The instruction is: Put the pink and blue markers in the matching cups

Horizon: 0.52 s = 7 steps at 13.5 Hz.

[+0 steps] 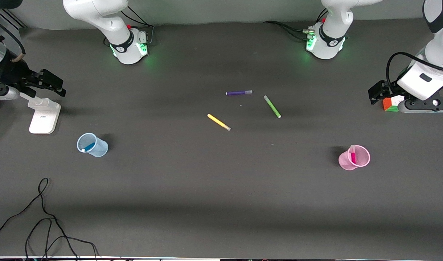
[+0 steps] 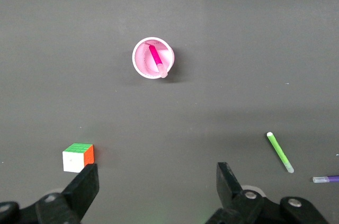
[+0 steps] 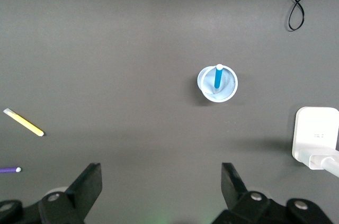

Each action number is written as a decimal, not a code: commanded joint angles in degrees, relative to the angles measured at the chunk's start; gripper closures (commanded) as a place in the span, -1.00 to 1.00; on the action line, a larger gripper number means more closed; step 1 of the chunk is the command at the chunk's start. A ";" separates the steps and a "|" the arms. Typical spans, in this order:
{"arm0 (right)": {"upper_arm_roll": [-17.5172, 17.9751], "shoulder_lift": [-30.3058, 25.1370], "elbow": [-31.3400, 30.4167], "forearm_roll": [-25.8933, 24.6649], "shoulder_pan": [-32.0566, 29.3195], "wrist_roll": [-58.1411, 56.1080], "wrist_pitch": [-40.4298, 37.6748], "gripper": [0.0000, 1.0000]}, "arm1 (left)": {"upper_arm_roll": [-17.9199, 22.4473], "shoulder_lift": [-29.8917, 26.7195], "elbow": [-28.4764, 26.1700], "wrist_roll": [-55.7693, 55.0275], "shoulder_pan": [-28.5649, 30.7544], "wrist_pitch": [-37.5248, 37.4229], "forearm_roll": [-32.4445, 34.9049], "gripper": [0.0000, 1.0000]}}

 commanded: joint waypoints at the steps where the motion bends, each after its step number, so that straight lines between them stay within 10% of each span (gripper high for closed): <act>1: 0.74 1.36 1.91 -0.53 -0.38 1.89 -0.36 -1.00 | 0.28 0.27 1.28 0.79 -0.33 -1.49 -0.16 -0.98; 7: 0.65 3.47 2.79 0.78 -0.38 2.41 1.75 -1.00 | 0.28 0.27 1.19 0.79 -0.24 -2.02 -0.16 -0.98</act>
